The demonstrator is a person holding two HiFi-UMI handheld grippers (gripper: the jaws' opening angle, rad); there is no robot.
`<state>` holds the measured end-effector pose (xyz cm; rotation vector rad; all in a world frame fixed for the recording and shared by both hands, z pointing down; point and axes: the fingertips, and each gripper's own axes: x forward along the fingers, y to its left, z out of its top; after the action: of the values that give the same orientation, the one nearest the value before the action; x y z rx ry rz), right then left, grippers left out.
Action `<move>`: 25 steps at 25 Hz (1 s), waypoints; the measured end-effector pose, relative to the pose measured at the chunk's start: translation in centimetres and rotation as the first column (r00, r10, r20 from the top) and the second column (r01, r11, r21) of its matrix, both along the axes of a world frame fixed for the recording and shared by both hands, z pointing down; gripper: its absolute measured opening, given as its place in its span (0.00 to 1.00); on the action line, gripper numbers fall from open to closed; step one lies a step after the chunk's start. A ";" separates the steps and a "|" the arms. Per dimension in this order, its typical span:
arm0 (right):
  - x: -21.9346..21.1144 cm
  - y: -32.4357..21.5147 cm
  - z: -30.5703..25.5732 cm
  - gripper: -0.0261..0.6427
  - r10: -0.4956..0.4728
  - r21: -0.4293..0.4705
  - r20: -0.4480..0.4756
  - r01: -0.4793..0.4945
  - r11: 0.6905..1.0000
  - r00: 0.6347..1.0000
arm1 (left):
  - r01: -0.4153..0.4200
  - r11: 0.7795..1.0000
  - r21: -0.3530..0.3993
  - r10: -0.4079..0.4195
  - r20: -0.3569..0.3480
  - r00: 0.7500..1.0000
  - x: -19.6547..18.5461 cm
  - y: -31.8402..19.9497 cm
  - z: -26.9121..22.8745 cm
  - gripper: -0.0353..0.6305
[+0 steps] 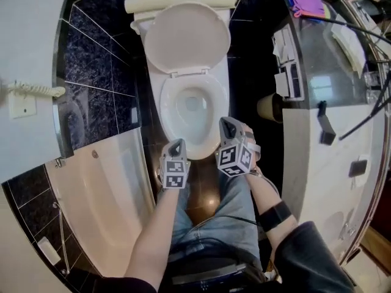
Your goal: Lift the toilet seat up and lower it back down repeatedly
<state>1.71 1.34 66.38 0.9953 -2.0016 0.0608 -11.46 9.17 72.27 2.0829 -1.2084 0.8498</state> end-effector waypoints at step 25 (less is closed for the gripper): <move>4.3 -2.6 -28.8 0.07 0.159 0.051 0.383 -0.193 0.980 0.910 | 0.122 0.902 0.415 -0.118 -0.036 0.992 -2.9 -6.6 -36.5 0.04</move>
<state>6.05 -1.27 37.55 1.2995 -2.2699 0.2848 -14.41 2.52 35.81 2.3040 -1.6085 0.5565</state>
